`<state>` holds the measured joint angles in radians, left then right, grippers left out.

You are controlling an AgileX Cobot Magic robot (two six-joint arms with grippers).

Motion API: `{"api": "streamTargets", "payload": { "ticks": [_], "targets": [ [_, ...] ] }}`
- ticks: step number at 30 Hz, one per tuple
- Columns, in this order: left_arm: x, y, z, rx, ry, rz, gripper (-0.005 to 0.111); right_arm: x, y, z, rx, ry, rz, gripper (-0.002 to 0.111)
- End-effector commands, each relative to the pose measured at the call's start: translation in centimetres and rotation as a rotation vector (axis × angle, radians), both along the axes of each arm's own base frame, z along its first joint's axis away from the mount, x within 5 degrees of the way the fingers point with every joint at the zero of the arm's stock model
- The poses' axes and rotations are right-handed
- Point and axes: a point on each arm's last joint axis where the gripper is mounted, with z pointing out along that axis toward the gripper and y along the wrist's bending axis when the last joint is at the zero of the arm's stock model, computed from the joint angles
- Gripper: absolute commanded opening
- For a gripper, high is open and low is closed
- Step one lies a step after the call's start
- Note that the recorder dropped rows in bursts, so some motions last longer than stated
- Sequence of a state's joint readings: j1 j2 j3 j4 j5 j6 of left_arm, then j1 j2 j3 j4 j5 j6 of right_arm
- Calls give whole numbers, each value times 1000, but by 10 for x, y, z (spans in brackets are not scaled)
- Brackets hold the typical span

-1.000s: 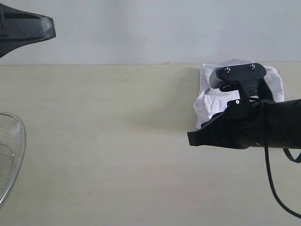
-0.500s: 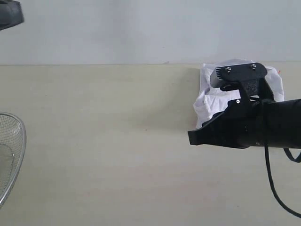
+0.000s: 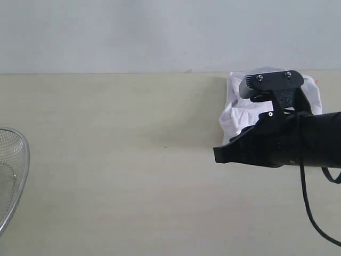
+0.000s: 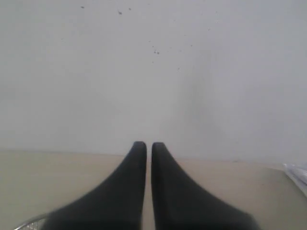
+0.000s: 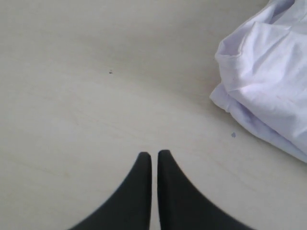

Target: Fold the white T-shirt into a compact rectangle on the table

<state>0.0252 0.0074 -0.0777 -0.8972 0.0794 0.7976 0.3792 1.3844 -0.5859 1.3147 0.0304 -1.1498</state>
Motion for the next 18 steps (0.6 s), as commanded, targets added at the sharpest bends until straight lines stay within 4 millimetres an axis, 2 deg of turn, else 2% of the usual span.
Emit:
{"api": "streamTargets", "payload": {
  "ticks": [1,6,9,11,13,18],
  "targets": [
    [1,3,-6,-42,0,28,4,-1,-1,1,-6,-8,0,0],
    [1,3,-9,21,7,35,4,-1,0,1,-6,-7,3,0],
    [4,5,-22,2,30,61,4,-1,0,1,-4,-7,2,0],
    [4,5,-22,-27,30,60,4,-1,0,1,-4,-7,2,0],
    [4,3,-25,63,62,39,4,-1,0,1,-4,-7,2,0],
    [4,4,-28,90,95,57,4,-1,0,1,-5,-7,1,0]
  ]
}}
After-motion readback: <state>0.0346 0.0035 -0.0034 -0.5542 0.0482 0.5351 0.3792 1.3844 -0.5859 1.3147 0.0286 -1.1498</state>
